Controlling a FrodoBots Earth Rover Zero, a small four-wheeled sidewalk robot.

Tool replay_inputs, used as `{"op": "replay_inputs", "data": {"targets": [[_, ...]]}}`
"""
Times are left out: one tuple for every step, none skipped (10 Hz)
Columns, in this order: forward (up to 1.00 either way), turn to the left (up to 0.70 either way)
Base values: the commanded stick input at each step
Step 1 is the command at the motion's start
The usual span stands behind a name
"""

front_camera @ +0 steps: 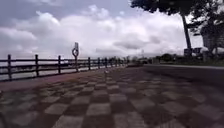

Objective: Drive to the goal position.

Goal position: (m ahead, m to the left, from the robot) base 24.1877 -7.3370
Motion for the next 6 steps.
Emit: {"op": "replay_inputs", "data": {"targets": [[0.85, 0.00], [0.85, 0.00], [0.85, 0.00], [0.85, 0.00], [0.85, 0.00], [0.85, 0.00]]}}
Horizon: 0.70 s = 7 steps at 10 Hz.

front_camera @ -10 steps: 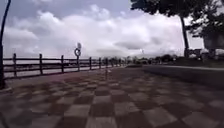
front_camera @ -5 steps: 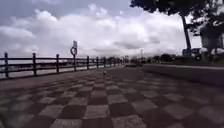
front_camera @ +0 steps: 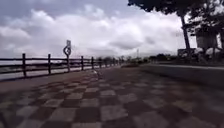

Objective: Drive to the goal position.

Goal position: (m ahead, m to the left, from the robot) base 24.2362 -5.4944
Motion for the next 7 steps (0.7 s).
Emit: {"op": "replay_inputs", "data": {"targets": [[0.85, 0.00], [0.85, 0.00], [0.85, 0.00], [0.85, 0.00], [0.85, 0.00], [0.85, 0.00], [0.85, 0.00]]}}
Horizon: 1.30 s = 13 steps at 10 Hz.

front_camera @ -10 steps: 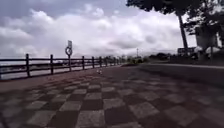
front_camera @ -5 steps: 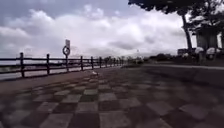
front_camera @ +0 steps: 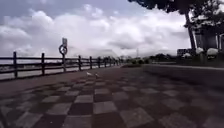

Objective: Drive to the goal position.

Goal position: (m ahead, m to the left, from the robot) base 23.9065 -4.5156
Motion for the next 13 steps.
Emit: {"op": "replay_inputs", "data": {"targets": [[0.85, 0.00], [0.85, 0.00], [0.85, 0.00], [0.85, 0.00], [0.85, 0.00], [0.85, 0.00], [0.85, 0.00], [0.85, 0.00], [0.85, 0.00], [0.85, 0.00], [0.85, 0.00], [0.85, 0.00], [0.85, 0.00]]}}
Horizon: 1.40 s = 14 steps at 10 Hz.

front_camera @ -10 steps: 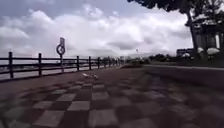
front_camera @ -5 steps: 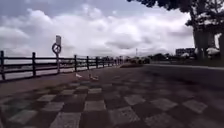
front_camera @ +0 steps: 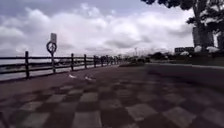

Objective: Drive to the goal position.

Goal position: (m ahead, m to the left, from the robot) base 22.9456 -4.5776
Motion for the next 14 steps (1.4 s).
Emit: {"op": "replay_inputs", "data": {"targets": [[0.85, 0.00], [0.85, 0.00], [0.85, 0.00], [0.85, 0.00], [0.85, 0.00], [0.85, 0.00], [0.85, 0.00], [0.85, 0.00], [0.85, 0.32], [0.85, 0.01], [0.85, 0.00], [0.85, 0.00], [0.85, 0.00], [0.85, 0.00]]}}
